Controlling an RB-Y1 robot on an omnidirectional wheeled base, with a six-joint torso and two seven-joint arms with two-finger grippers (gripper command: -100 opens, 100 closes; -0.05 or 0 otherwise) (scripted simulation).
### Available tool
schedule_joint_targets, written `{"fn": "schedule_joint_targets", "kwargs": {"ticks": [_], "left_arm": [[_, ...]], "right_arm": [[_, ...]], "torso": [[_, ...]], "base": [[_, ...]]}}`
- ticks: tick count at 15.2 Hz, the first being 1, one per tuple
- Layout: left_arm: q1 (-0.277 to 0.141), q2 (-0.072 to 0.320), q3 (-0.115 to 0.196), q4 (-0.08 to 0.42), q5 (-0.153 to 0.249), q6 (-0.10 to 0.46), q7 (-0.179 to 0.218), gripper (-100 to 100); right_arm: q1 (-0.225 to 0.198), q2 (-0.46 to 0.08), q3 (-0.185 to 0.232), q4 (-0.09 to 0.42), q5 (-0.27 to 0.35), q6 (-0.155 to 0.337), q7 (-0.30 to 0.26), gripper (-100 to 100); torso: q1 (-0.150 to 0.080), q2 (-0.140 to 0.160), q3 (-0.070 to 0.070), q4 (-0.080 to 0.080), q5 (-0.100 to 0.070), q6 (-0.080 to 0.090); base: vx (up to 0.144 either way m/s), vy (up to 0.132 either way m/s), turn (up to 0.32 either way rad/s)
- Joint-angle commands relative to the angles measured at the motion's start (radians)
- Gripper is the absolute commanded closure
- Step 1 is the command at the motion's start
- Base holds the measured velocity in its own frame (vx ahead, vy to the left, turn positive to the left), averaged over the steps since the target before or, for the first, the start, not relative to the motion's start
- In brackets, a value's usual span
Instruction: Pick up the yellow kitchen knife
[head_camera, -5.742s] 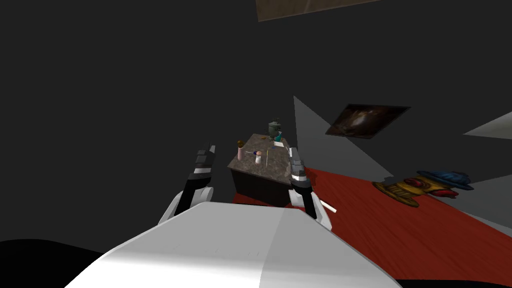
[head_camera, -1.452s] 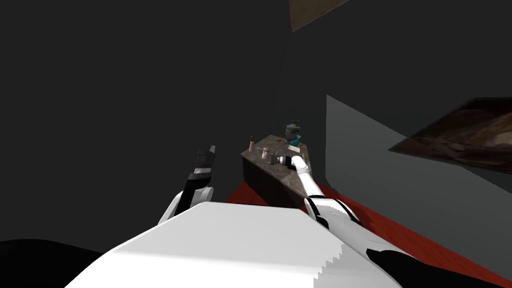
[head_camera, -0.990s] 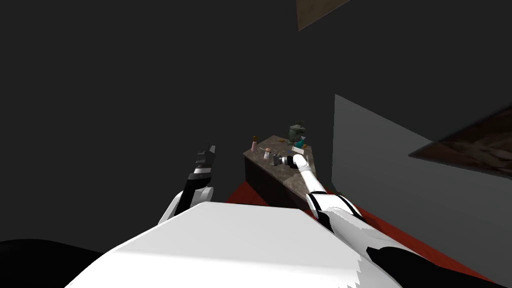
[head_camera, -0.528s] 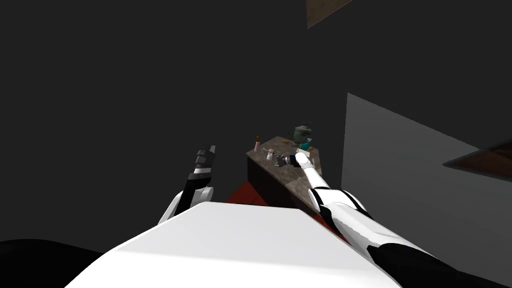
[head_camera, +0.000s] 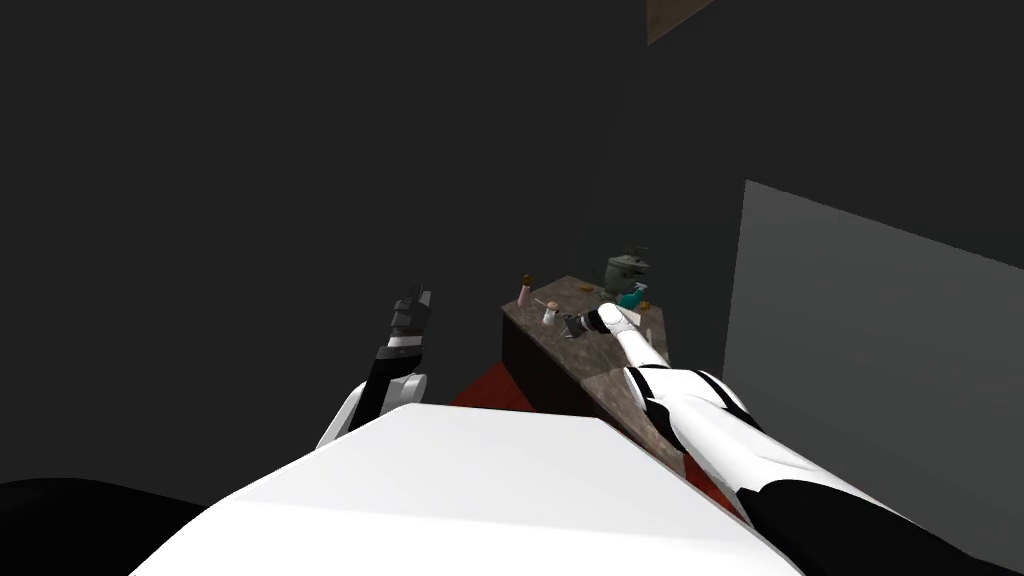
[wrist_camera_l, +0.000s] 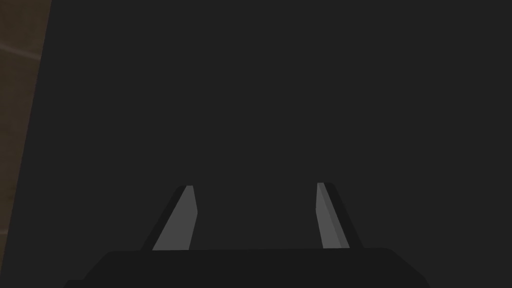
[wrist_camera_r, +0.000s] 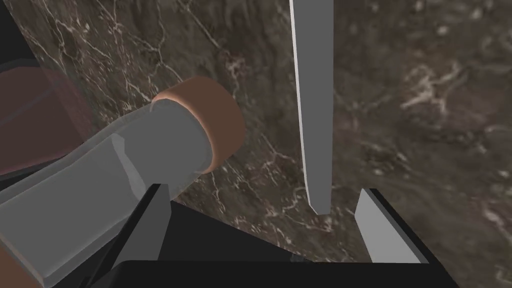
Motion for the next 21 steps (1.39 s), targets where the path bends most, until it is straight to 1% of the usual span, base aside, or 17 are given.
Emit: {"fn": "schedule_joint_targets", "kwargs": {"ticks": [1,2,4,5,6,7,10,11,13,14,15,16,17,18,19,20,21], "left_arm": [[0.000,0.000,0.000,0.000,0.000,0.000,0.000,0],[0.000,0.000,0.000,0.000,0.000,0.000,0.000,0],[0.000,0.000,0.000,0.000,0.000,0.000,0.000,0],[0.000,0.000,0.000,0.000,0.000,0.000,0.000,0],[0.000,0.000,0.000,0.000,0.000,0.000,0.000,0],[0.000,0.000,0.000,0.000,0.000,0.000,0.000,0],[0.000,0.000,0.000,0.000,0.000,0.000,0.000,0],[0.000,0.000,0.000,0.000,0.000,0.000,0.000,0],[0.000,0.000,0.000,0.000,0.000,0.000,0.000,0],[0.000,0.000,0.000,0.000,0.000,0.000,0.000,0],[0.000,0.000,0.000,0.000,0.000,0.000,0.000,0],[0.000,0.000,0.000,0.000,0.000,0.000,0.000,0],[0.000,0.000,0.000,0.000,0.000,0.000,0.000,0],[0.000,0.000,0.000,0.000,0.000,0.000,0.000,0],[0.000,0.000,0.000,0.000,0.000,0.000,0.000,0],[0.000,0.000,0.000,0.000,0.000,0.000,0.000,0],[0.000,0.000,0.000,0.000,0.000,0.000,0.000,0]], "right_arm": [[-0.005,-0.011,0.001,0.008,0.042,-0.014,-0.003,-100],[-0.026,-0.040,0.004,0.062,0.069,-0.031,0.024,-100],[-0.026,-0.040,0.004,0.062,0.101,-0.031,0.024,-100],[-0.026,-0.040,0.004,0.062,0.101,-0.031,0.024,-100],[-0.044,-0.066,0.007,0.089,0.142,-0.046,0.049,-100],[-0.044,-0.066,0.007,0.084,0.155,-0.046,0.049,-100],[-0.044,-0.066,0.007,0.113,0.155,-0.046,0.049,-100],[-0.059,-0.091,0.011,0.139,0.203,-0.060,0.072,-100],[-0.059,-0.091,0.011,0.162,0.205,-0.060,0.072,-100],[-0.071,-0.114,0.014,0.197,0.248,-0.072,0.093,-100],[-0.071,-0.114,0.014,0.207,0.250,-0.072,0.093,-100],[-0.081,-0.135,0.018,0.249,0.287,-0.083,0.113,-100],[-0.081,-0.135,0.018,0.249,0.291,-0.083,0.113,-100],[-0.089,-0.153,0.021,0.287,0.326,-0.093,0.130,-100],[-0.089,-0.153,0.021,0.265,0.328,-0.093,0.130,-100],[-0.089,-0.153,0.021,0.287,0.328,-0.093,0.130,-100],[-0.095,-0.170,0.024,0.313,0.359,-0.101,0.145,-100]], "torso": [[0.000,0.000,0.000,0.000,0.000,0.000],[0.000,0.000,0.000,0.000,0.000,0.001],[0.000,0.000,0.000,0.000,0.000,0.000],[0.000,0.000,0.000,0.000,0.000,0.001],[0.000,0.000,0.000,0.000,0.000,0.001],[0.001,0.000,0.000,0.000,0.000,0.000],[0.000,0.000,0.000,0.000,0.000,0.001],[0.000,0.001,0.000,0.000,0.000,0.001],[0.001,0.000,0.000,0.000,0.000,0.000],[0.000,0.000,0.000,0.000,0.000,0.001],[0.001,-0.001,0.000,0.000,0.000,0.000],[0.001,-0.001,-0.001,0.000,0.000,0.000],[0.001,-0.002,-0.001,-0.001,0.000,0.000],[0.001,-0.003,-0.001,-0.001,0.000,0.000],[0.001,-0.002,-0.001,-0.001,0.000,0.001],[0.001,-0.003,-0.001,-0.001,0.000,0.000],[0.001,-0.002,-0.001,-0.001,0.000,0.001]], "base": [[0.023,-0.007,0.072],[0.032,-0.002,0.164],[0.032,-0.004,0.162],[0.018,-0.005,0.004],[0.026,0.002,0.208],[0.036,0.001,0.225],[0.020,-0.003,0.016],[0.016,0.003,0.181],[0.028,-0.006,0.165],[0.042,-0.001,0.187],[0.051,-0.002,0.218],[0.067,0.001,0.279],[0.064,-0.004,0.199],[0.066,0.003,0.216],[0.060,-0.001,0.141],[0.039,-0.007,0.032],[0.040,-0.002,0.146]]}}
